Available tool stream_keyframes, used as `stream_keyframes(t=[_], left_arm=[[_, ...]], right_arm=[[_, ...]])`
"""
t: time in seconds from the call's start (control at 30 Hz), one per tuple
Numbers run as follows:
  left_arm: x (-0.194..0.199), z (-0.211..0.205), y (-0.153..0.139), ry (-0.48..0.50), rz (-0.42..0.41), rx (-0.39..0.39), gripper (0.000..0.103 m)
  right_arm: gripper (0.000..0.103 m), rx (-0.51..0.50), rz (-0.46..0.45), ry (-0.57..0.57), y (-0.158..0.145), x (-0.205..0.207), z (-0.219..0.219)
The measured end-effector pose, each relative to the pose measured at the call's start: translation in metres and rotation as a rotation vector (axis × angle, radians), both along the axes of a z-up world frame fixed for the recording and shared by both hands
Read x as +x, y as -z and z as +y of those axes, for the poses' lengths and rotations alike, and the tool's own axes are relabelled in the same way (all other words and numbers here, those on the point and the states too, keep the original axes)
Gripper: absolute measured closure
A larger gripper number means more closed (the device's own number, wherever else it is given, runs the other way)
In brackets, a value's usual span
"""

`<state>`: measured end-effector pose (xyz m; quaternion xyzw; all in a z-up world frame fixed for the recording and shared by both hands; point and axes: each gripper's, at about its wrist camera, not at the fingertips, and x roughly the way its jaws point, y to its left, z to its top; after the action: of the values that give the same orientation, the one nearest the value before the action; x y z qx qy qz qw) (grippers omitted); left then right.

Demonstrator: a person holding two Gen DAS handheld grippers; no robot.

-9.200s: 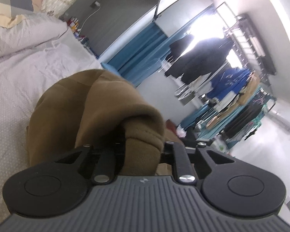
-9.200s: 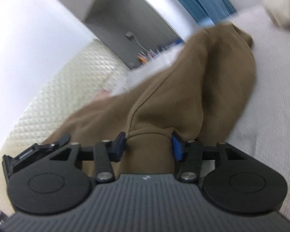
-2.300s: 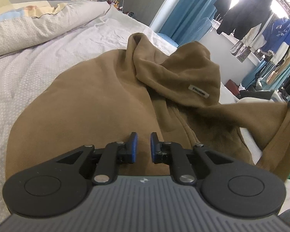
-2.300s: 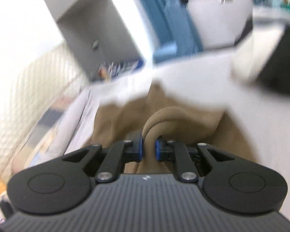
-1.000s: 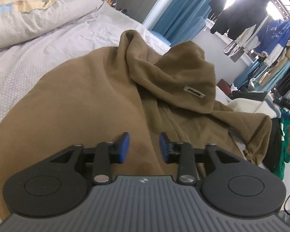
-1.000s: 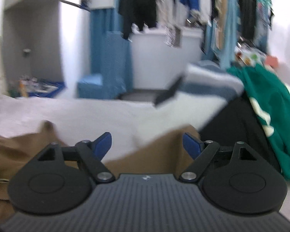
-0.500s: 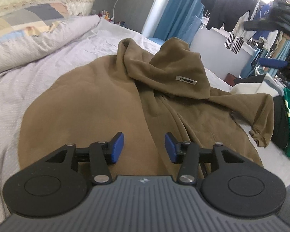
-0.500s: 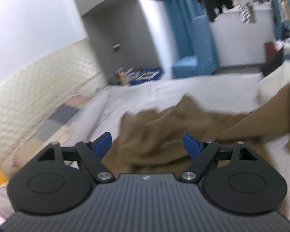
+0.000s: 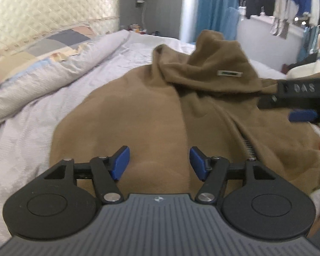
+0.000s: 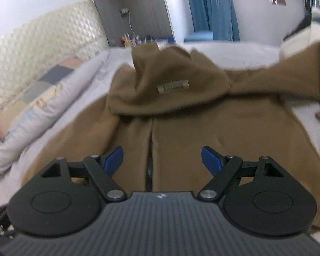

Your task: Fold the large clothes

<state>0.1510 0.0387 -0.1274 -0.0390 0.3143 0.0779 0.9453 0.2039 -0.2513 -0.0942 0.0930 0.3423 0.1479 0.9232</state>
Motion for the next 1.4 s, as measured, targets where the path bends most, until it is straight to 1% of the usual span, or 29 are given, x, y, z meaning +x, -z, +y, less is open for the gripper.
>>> stream_keyframes(t=[0.07, 0.1, 0.13, 0.17, 0.2, 0.23, 0.33, 0.4, 0.47, 0.53, 0.7, 0.73, 0.83, 0.9, 0.97, 1.03, 1.07, 1.13, 1.27, 1.33, 1.37, 1.4], left_arm=[[0.001, 0.003, 0.002, -0.018, -0.002, 0.004, 0.044], [0.001, 0.006, 0.002, -0.026, -0.006, -0.002, 0.05], [0.0, 0.01, 0.001, -0.038, -0.013, -0.017, 0.061], [-0.002, 0.013, 0.0, -0.045, -0.023, -0.031, 0.067], [-0.005, 0.015, -0.002, -0.054, -0.037, -0.043, 0.077], [-0.009, 0.018, -0.005, -0.063, -0.056, -0.049, 0.085], [-0.022, 0.024, -0.019, -0.092, -0.121, -0.038, 0.089], [-0.029, 0.034, -0.031, -0.119, -0.168, -0.047, 0.09], [-0.034, 0.053, -0.042, -0.143, -0.205, -0.112, 0.095], [-0.033, 0.076, -0.053, -0.178, -0.225, -0.171, 0.096], [-0.013, 0.139, -0.086, -0.263, -0.271, -0.264, 0.096], [-0.005, 0.154, -0.095, -0.276, -0.277, -0.268, 0.096], [0.026, 0.198, -0.126, -0.325, -0.287, -0.218, 0.096], [0.054, 0.23, -0.146, -0.372, -0.289, -0.153, 0.096], [0.092, 0.259, -0.161, -0.413, -0.275, -0.064, 0.096], [0.133, 0.287, -0.168, -0.451, -0.233, 0.045, 0.096], [0.152, 0.303, -0.166, -0.477, -0.214, 0.055, 0.096], [0.191, 0.334, -0.153, -0.538, -0.162, 0.07, 0.096], [0.252, 0.378, -0.106, -0.614, -0.065, 0.13, 0.096], [0.268, 0.388, -0.083, -0.636, -0.035, 0.142, 0.096], [0.27, 0.388, -0.07, -0.643, -0.025, 0.146, 0.096], [0.275, 0.391, -0.064, -0.648, -0.017, 0.144, 0.096]], right_arm=[[0.021, 0.022, 0.059, 0.009, 0.01, 0.003, -0.002], [0.021, 0.034, 0.083, 0.011, 0.015, 0.003, -0.001], [0.021, 0.042, 0.102, 0.006, 0.02, 0.004, 0.001], [0.021, 0.045, 0.119, -0.001, 0.023, 0.005, 0.003], [0.021, 0.044, 0.127, -0.003, 0.026, 0.004, 0.005], [0.021, 0.043, 0.132, -0.004, 0.027, 0.004, 0.006], [0.021, 0.036, 0.137, -0.008, 0.029, 0.004, 0.007], [0.021, 0.028, 0.133, -0.006, 0.029, 0.004, 0.006], [0.021, 0.019, 0.126, -0.003, 0.029, 0.005, 0.008], [0.021, 0.015, 0.116, -0.008, 0.028, 0.006, 0.009], [0.021, -0.014, 0.09, -0.042, 0.03, 0.006, 0.019], [0.021, -0.027, 0.082, -0.049, 0.03, 0.006, 0.021], [0.022, -0.057, 0.057, -0.063, 0.032, 0.009, 0.026], [0.022, -0.072, 0.042, -0.07, 0.032, 0.012, 0.03], [0.022, -0.08, 0.032, -0.074, 0.033, 0.017, 0.034], [0.022, -0.079, 0.024, -0.076, 0.034, 0.024, 0.038], [0.022, -0.081, 0.022, -0.078, 0.036, 0.029, 0.04], [0.022, -0.074, 0.012, -0.085, 0.038, 0.038, 0.044], [0.022, -0.091, -0.034, -0.093, 0.044, 0.055, 0.053], [0.022, -0.084, -0.049, -0.097, 0.048, 0.062, 0.058], [0.022, -0.081, -0.052, -0.102, 0.05, 0.067, 0.059], [0.022, -0.081, -0.054, -0.104, 0.053, 0.072, 0.06]])
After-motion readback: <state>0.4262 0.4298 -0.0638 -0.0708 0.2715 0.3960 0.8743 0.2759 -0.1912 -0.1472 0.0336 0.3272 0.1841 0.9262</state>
